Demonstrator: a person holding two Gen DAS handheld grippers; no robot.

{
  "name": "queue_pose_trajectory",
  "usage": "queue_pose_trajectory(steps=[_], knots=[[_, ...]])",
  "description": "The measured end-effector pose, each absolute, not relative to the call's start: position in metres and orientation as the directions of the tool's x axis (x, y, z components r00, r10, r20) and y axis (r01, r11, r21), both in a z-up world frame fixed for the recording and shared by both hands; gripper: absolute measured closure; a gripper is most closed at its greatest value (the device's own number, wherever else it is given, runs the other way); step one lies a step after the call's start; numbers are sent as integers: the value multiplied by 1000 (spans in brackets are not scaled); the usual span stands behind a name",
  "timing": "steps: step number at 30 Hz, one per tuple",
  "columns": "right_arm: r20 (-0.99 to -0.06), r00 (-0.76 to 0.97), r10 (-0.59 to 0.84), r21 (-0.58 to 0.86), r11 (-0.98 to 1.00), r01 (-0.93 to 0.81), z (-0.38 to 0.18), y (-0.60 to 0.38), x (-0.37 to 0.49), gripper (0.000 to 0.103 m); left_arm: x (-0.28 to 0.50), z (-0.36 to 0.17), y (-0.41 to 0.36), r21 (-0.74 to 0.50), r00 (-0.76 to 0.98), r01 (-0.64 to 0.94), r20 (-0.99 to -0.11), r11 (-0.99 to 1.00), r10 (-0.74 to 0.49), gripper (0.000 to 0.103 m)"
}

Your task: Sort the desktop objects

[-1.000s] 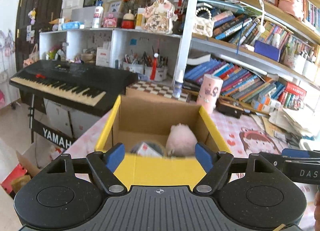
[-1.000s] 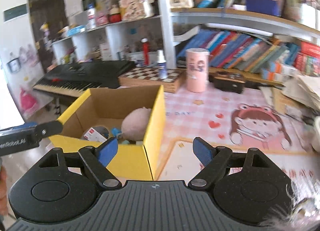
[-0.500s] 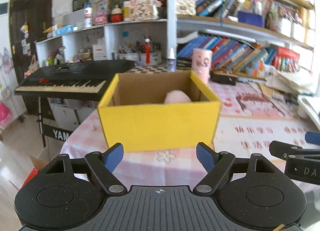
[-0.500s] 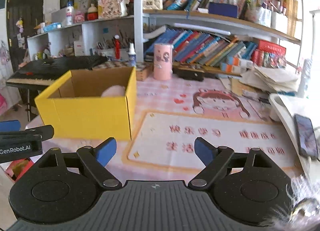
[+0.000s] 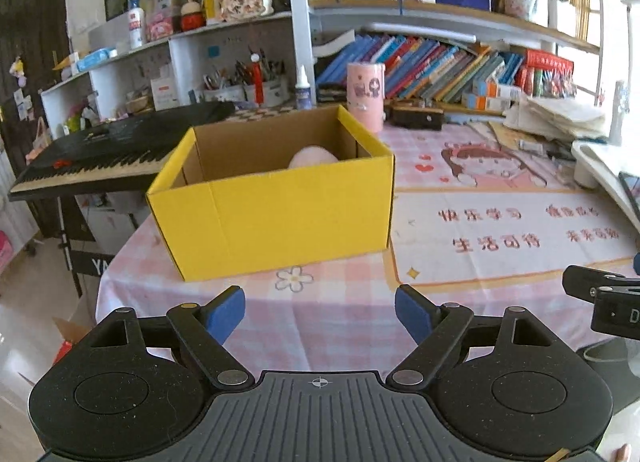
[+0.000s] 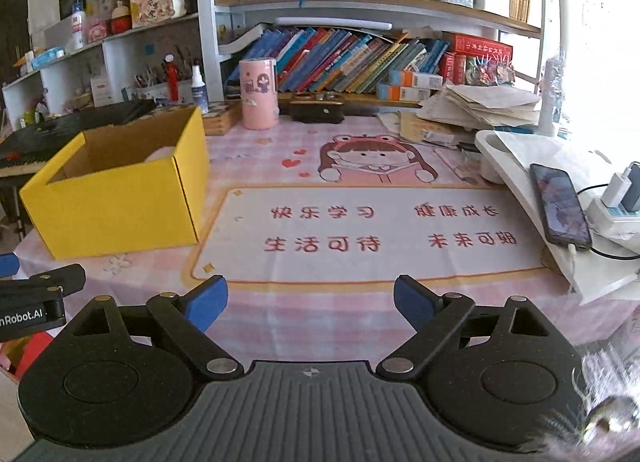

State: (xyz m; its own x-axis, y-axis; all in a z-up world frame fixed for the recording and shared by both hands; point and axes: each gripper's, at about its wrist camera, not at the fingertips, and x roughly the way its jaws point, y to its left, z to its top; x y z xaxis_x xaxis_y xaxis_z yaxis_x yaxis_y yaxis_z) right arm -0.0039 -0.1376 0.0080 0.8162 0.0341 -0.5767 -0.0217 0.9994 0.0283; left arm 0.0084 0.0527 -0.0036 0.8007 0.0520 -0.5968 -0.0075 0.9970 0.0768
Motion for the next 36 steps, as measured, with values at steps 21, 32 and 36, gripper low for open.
queue_pose_trajectory(steps=[21, 32, 36], knots=[[-610, 791, 51, 33, 999, -39, 4, -147, -20, 4, -2, -5, 41, 59, 777, 29, -629, 998, 15, 18], [-608, 792, 57, 27, 998, -51, 4, -147, -26, 4, -5, -3, 37, 26, 783, 65, -621, 998, -35, 13], [-610, 791, 57, 28, 998, -50, 4, -147, -26, 4, -8, -2, 35, 27, 790, 73, -611, 997, -41, 13]])
